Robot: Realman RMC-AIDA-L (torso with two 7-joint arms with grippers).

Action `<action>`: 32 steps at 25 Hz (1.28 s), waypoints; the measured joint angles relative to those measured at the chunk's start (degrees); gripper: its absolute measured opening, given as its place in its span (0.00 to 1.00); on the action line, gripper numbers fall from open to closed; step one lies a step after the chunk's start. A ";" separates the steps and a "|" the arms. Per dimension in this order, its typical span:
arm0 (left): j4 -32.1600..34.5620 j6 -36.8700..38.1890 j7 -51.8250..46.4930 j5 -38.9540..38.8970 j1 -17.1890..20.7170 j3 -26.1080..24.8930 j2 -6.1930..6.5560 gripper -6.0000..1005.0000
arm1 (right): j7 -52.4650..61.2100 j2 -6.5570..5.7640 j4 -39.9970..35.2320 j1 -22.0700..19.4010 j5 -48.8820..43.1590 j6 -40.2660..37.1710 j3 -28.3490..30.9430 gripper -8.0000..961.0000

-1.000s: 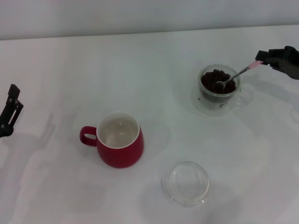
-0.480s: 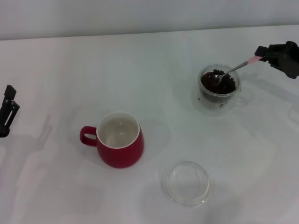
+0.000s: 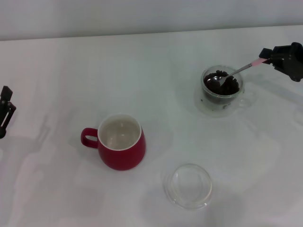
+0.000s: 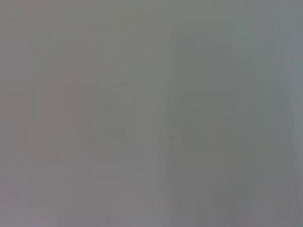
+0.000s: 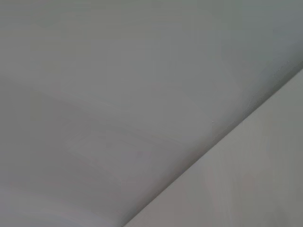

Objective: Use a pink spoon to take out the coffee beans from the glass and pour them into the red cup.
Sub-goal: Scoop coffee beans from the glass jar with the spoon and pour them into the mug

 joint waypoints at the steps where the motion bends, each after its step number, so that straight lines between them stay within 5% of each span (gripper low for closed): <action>1: 0.00 0.00 -0.02 -0.02 0.02 -0.04 0.00 0.80 | 0.00 -0.11 0.53 0.19 -0.01 0.01 0.00 0.24; 14: -0.53 0.01 0.20 -0.19 0.28 -0.14 0.00 0.80 | 2.24 -1.10 2.16 0.39 0.03 0.10 1.27 0.25; 23: -1.17 0.01 0.20 -0.32 0.35 -0.19 0.00 0.80 | 4.45 -4.38 6.36 1.76 0.07 -1.58 2.09 0.25; 32: -1.17 0.00 0.21 -0.31 0.41 -0.19 0.00 0.80 | 7.38 -6.17 6.49 2.98 0.14 -7.97 2.25 0.26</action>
